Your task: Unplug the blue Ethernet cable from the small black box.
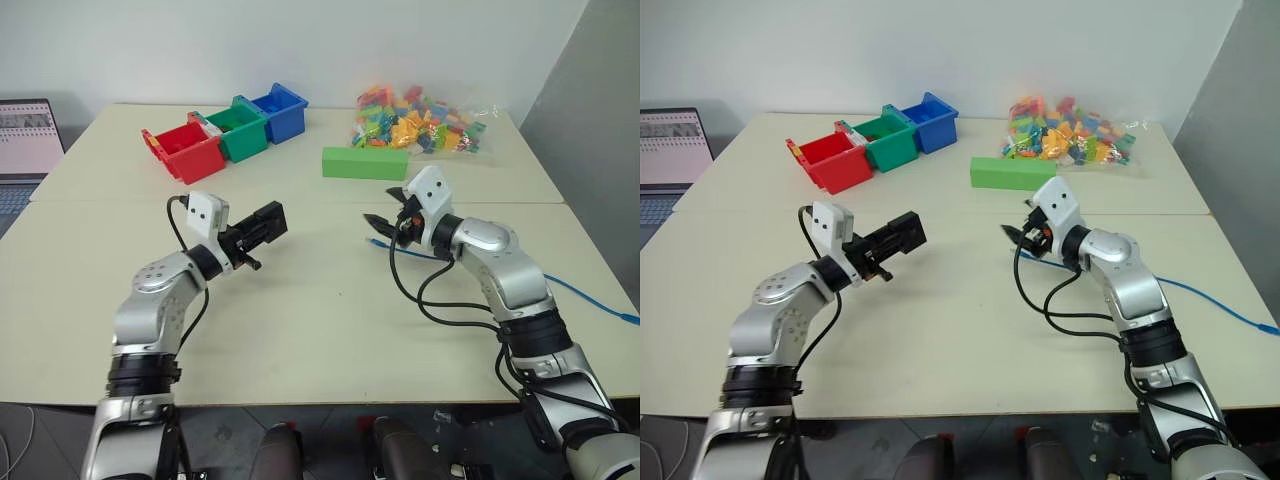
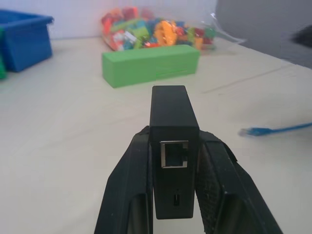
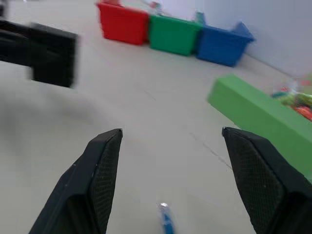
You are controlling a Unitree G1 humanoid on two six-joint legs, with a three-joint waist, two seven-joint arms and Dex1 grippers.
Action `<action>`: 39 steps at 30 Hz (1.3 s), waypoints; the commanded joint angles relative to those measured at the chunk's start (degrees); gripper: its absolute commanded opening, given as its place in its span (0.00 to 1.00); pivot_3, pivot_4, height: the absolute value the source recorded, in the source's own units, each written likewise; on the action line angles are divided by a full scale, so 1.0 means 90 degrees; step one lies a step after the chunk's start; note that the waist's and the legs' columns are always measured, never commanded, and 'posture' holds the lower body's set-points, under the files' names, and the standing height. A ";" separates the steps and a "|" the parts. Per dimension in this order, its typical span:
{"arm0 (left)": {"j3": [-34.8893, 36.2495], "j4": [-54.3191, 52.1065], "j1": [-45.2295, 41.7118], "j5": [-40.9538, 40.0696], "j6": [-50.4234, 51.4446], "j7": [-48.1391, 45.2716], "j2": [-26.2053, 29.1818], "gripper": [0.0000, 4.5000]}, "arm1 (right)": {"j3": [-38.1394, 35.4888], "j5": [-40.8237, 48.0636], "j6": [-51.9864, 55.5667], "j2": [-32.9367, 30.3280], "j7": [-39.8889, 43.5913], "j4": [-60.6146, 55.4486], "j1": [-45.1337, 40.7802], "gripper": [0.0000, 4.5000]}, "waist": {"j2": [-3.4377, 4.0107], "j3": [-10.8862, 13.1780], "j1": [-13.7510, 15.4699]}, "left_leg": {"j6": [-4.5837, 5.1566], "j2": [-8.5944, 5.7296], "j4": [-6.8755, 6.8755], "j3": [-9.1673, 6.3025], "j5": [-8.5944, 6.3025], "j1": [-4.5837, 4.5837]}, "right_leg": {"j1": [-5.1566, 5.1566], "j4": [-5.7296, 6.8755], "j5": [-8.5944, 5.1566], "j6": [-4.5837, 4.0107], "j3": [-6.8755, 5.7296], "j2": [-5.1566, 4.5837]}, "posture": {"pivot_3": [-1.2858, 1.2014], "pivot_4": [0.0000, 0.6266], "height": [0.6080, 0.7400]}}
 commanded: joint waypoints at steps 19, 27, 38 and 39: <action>0.0322 0.3795 -0.0787 0.0970 -0.2728 0.1213 -0.0314 0.59 | -0.0043 0.1169 0.2091 -0.0208 0.0201 -0.1863 -0.0147 0.78 | -0.0002 -0.0001 0.0053 | 0.0000 -0.0007 0.0000 -0.0002 0.0000 -0.0005 | 0.0002 -0.0005 0.0003 0.0007 -0.0012 -0.0003 | 0.52 0.24 1.00; 0.0464 0.2303 0.0015 0.0900 -0.1428 0.1466 -0.0081 0.95 | 0.0022 0.1058 0.2001 -0.0323 0.0143 -0.1828 -0.0012 0.78 | -0.0002 -0.0002 0.0003 | 0.0000 -0.0005 -0.0001 0.0000 0.0000 -0.0004 | 0.0002 -0.0004 0.0004 0.0007 -0.0008 -0.0003 | 0.52 0.24 1.00; 0.0740 -0.1999 0.2185 0.0073 0.1108 -0.0116 0.1733 0.95 | -0.0836 0.1005 0.1095 -0.1150 0.0424 -0.1764 0.1167 0.78 | -0.0002 0.0003 -0.0044 | -0.0005 -0.0002 -0.0002 -0.0019 0.0002 -0.0001 | 0.0006 0.0000 -0.0014 0.0035 -0.0001 -0.0005 | 0.52 0.24 1.00; 0.0829 -0.2173 0.2265 -0.0166 0.1329 -0.0454 0.1975 0.95 | -0.0956 0.1048 0.0989 -0.1266 0.0544 -0.1712 0.1240 0.78 | -0.0005 0.0002 -0.0041 | -0.0005 -0.0005 -0.0002 -0.0015 0.0003 0.0000 | 0.0006 0.0001 -0.0014 0.0035 -0.0004 -0.0006 | 0.52 0.24 1.00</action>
